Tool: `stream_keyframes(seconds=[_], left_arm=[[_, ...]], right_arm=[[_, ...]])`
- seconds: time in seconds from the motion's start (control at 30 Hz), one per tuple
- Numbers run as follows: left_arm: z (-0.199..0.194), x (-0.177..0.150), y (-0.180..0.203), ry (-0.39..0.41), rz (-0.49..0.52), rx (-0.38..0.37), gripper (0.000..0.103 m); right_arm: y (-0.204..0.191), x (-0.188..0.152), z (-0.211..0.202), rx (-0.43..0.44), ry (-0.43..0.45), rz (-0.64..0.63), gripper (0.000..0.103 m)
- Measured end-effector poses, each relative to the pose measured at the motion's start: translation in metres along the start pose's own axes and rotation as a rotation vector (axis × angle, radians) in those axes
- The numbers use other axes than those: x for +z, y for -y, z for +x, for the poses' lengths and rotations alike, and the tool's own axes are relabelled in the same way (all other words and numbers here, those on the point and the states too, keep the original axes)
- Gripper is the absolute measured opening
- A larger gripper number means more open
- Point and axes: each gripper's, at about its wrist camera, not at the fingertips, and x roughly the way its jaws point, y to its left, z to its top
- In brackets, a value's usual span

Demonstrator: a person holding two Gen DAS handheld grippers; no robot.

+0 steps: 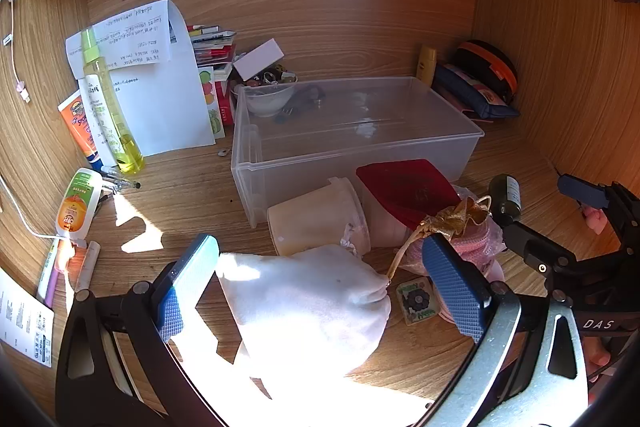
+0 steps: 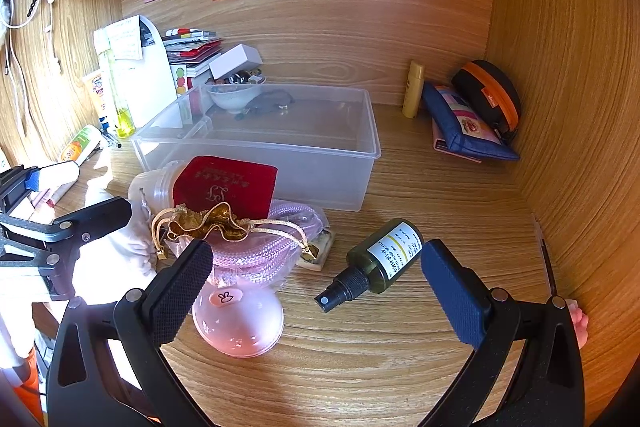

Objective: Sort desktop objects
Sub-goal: 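Grasp the white cloth bag with left tool while right tool grasps green spray bottle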

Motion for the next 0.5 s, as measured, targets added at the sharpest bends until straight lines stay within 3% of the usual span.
stream_keyframes(seconds=[0.5], left_arm=[[-0.0046,0.0032,-0.0055,-0.005,-0.007,0.002,0.103]], right_arm=[[0.0076,0.0025,-0.003,-0.002,0.005,0.009,0.103]])
